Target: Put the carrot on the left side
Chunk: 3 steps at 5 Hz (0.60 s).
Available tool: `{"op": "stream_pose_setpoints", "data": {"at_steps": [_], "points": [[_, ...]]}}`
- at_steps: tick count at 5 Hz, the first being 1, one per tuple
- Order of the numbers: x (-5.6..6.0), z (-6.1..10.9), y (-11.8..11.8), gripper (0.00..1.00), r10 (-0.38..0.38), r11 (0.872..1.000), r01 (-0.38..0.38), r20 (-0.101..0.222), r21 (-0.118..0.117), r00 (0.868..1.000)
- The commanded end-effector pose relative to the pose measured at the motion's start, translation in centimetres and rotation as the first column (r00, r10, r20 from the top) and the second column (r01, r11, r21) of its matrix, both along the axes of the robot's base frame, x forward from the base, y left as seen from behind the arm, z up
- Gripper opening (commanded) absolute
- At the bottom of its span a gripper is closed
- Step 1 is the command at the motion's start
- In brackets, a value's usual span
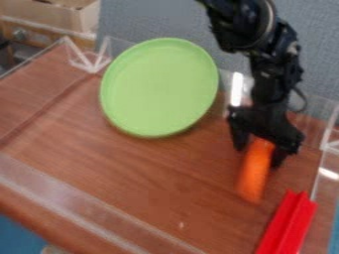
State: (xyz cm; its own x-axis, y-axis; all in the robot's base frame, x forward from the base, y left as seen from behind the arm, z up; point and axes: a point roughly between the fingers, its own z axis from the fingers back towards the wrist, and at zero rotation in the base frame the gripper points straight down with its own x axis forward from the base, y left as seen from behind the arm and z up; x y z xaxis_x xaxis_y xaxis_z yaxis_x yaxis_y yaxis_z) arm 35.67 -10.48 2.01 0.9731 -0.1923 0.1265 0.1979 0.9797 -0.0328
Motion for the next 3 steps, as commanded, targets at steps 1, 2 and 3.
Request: {"op": "stream_pose_setpoints", "data": {"at_steps": [1,2,3], "points": [[1.1,0.4,-1.2,1.0,-0.039,0.999,0.039,0.018,0.009,0.999],[1.5,0.5,-2.1,1.0,-0.074,0.997,0.074,0.013,0.019,0.997],[2.0,0.5,-2.7,1.0,-0.109,0.993,0.108,0.024,0.038,0.994]]}}
